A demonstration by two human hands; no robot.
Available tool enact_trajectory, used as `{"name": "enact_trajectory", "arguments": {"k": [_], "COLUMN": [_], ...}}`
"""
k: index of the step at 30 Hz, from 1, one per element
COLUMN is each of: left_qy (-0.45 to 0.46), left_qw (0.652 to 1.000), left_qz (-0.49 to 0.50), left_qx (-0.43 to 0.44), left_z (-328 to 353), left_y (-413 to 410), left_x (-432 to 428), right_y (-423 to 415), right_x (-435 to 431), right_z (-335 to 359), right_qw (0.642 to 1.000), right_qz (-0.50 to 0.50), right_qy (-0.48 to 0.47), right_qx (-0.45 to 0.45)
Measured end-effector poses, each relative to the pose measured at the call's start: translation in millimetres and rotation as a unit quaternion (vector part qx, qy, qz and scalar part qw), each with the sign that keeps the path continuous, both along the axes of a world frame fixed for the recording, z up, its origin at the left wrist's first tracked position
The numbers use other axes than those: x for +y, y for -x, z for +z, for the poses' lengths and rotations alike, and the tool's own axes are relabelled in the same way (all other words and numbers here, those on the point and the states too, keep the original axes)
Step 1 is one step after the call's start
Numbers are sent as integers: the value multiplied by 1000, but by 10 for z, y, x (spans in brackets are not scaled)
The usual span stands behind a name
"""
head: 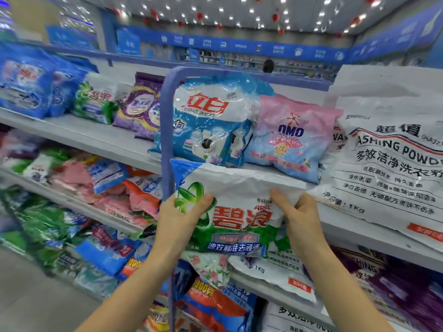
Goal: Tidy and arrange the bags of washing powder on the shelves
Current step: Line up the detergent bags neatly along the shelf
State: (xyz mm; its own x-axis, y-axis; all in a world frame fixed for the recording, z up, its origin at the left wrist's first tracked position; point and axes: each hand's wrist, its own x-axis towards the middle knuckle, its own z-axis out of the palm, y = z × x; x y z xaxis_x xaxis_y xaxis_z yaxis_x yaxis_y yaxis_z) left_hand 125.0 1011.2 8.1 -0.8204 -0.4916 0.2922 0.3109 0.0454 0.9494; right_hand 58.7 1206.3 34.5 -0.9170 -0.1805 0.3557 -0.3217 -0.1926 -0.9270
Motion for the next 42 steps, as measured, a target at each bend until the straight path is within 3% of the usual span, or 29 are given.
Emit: {"name": "enact_trajectory", "arguments": {"k": [10, 21, 27, 33, 42], "left_qy": [5, -41, -48, -68, 52], "left_qw": [997, 991, 993, 994, 998], "left_qz": [76, 116, 86, 9, -5], "left_qx": [-2, -52, -67, -90, -29], "left_z": [179, 202, 157, 28, 690], "left_y": [-606, -1280, -1303, -675, 1008], "left_x": [-1550, -3615, -4479, -4941, -5607], "right_y": [-335, -898, -838, -233, 1291], "right_x": [-1751, -3998, -4867, -5376, -5675], "right_z": [193, 603, 914, 1086, 1484], "right_qw": [995, 987, 988, 994, 997], "right_qz": [71, 125, 90, 54, -25], "right_qy": [69, 33, 7, 23, 15], "right_qx": [30, 92, 126, 92, 73]}}
